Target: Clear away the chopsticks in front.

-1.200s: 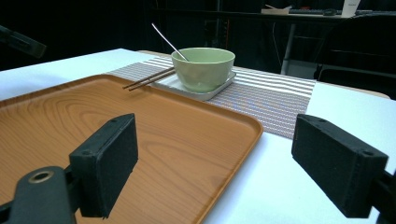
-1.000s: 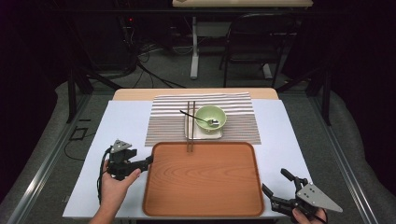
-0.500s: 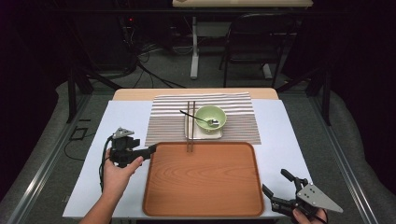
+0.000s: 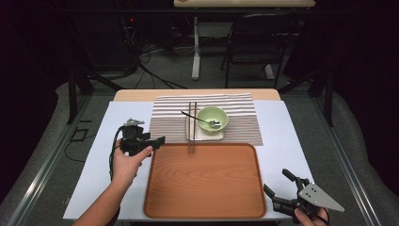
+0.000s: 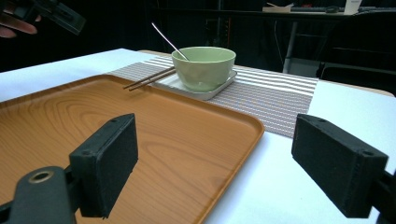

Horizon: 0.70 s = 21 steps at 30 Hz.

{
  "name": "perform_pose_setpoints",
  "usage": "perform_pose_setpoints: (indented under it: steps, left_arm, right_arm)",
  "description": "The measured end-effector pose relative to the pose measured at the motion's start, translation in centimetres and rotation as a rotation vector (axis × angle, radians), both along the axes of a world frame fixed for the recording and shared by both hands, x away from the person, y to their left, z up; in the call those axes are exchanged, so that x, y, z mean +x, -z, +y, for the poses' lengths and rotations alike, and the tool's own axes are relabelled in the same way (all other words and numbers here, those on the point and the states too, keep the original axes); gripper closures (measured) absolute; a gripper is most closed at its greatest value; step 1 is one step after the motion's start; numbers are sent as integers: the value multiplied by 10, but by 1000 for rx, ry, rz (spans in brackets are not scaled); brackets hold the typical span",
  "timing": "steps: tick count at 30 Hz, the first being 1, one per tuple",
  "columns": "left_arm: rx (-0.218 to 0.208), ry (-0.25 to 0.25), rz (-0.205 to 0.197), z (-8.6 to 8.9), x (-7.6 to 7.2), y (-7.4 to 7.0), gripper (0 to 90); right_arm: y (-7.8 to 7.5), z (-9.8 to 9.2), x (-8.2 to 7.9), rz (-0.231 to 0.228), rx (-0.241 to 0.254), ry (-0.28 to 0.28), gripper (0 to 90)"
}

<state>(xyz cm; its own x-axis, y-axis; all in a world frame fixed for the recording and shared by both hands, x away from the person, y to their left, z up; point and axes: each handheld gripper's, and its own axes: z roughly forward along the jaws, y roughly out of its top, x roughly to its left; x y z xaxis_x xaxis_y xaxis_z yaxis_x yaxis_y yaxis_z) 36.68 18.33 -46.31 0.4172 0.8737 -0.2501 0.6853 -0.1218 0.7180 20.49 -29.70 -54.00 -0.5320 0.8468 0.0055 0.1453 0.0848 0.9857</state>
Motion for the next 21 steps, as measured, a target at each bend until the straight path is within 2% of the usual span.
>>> perform_pose_setpoints:
  steps: [6,8,10,13,14,17,21]
  left_arm:
    - [-20,0,-5,-8,14,-5,332]
    - [-4,2,-5,-12,18,-6,332]
    - [38,-4,20,-18,23,-9,358]
    - [56,-2,37,-23,32,-10,376]
    - [51,-4,45,-24,34,-10,379]
    - [0,10,84,-25,44,-7,430]
    - [-11,9,102,-30,56,0,475]
  right_arm:
    - [0,2,2,1,-4,-17,142]
    - [0,2,2,-1,-3,-19,142]
    - [0,0,2,-3,-5,-16,142]
    - [0,0,1,-3,1,-8,142]
    - [0,0,1,-2,1,-7,142]
    - [0,0,2,-1,-4,-7,142]
    - [0,0,1,-2,-5,-9,142]
